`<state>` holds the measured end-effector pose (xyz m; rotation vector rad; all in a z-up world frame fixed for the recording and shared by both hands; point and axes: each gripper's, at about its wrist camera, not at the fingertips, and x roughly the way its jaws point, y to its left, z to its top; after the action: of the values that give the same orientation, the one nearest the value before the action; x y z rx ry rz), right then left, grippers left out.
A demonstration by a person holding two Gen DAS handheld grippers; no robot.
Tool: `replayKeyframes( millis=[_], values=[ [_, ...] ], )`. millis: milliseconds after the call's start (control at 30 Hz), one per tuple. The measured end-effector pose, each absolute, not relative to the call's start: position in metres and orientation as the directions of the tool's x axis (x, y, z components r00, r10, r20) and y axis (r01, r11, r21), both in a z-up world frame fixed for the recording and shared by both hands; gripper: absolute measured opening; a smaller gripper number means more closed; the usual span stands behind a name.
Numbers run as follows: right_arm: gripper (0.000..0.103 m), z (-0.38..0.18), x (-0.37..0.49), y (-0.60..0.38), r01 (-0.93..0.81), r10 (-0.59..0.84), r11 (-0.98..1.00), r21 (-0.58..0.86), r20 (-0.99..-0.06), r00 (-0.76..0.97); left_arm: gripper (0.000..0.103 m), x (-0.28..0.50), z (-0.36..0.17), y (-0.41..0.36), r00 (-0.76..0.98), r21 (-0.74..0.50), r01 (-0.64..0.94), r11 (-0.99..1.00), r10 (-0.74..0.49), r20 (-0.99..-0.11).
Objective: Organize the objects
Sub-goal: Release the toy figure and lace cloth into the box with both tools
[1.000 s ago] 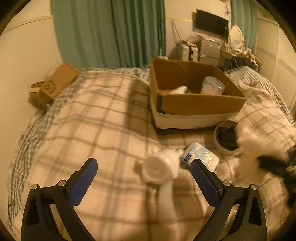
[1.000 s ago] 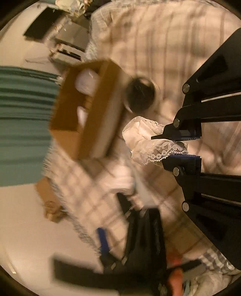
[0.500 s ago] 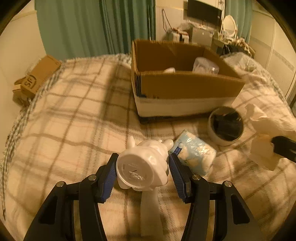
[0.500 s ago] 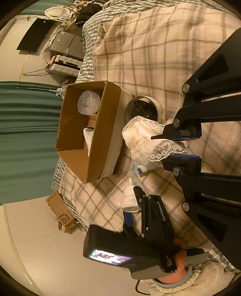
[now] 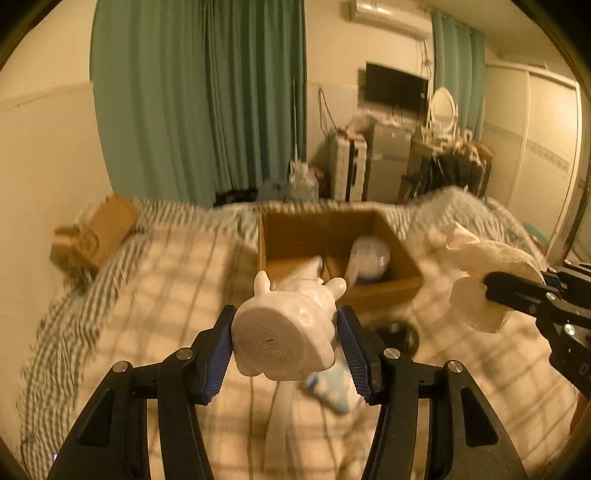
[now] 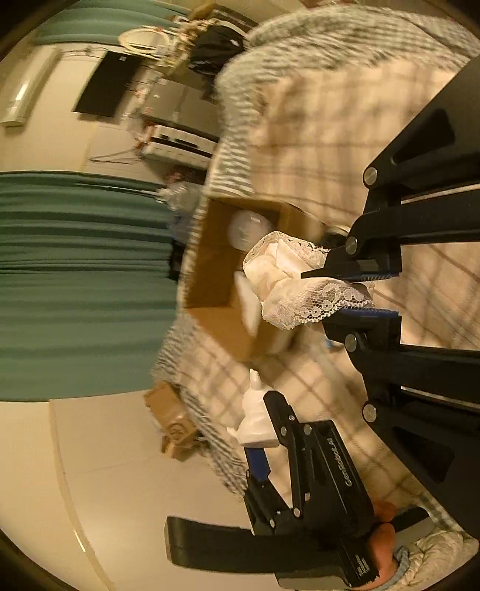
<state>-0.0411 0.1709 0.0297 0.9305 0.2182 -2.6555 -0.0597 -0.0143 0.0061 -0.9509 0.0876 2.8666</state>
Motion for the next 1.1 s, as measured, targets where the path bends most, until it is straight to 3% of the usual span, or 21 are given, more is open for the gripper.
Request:
replayKeyframes(
  millis=[167, 333, 700, 900, 967, 1033, 1100],
  values=[
    [0.01, 0.07, -0.079, 0.165, 0.326, -0.203, -0.938, -0.118, -0.575, -0.793, 0.056, -0.097, 0.031, -0.006, -0.826, 0.012, -0.127, -0.992, 0.099, -0.556],
    [0.01, 0.08, -0.134, 0.157, 0.312, -0.178, -0.938, -0.148, -0.568, -0.804, 0.056, -0.145, 0.027, 0.004, -0.816, 0.014, -0.13, -0.991, 0.099, -0.569],
    [0.01, 0.0, -0.24, 0.148, 0.32, -0.155, -0.939, -0.123, -0.679, -0.717, 0.056, -0.214, -0.054, 0.007, -0.733, 0.02, -0.132, -0.991, 0.084, -0.675],
    [0.011, -0.023, -0.257, 0.156, 0.332, -0.205, -0.942, -0.048, -0.702, -0.682, 0.058, -0.22, -0.063, 0.009, -0.716, -0.008, -0.16, -0.987, 0.122, -0.687],
    [0.021, -0.02, -0.255, 0.16, 0.33, -0.209, -0.943, -0.041, -0.698, -0.685, 0.065, -0.217, -0.059, 0.007, -0.715, -0.018, -0.164, -0.986, 0.132, -0.686],
    [0.05, -0.012, -0.25, 0.164, 0.314, -0.209, -0.949, -0.033, -0.68, -0.703, 0.081, -0.21, -0.05, 0.007, -0.733, 0.011, -0.144, -0.99, 0.099, -0.673],
    [0.06, 0.0, -0.24, 0.17, 0.296, -0.211, -0.955, -0.018, -0.66, -0.721, 0.086, -0.202, -0.04, 0.007, -0.747, 0.031, -0.139, -0.99, 0.084, -0.659]
  ],
)
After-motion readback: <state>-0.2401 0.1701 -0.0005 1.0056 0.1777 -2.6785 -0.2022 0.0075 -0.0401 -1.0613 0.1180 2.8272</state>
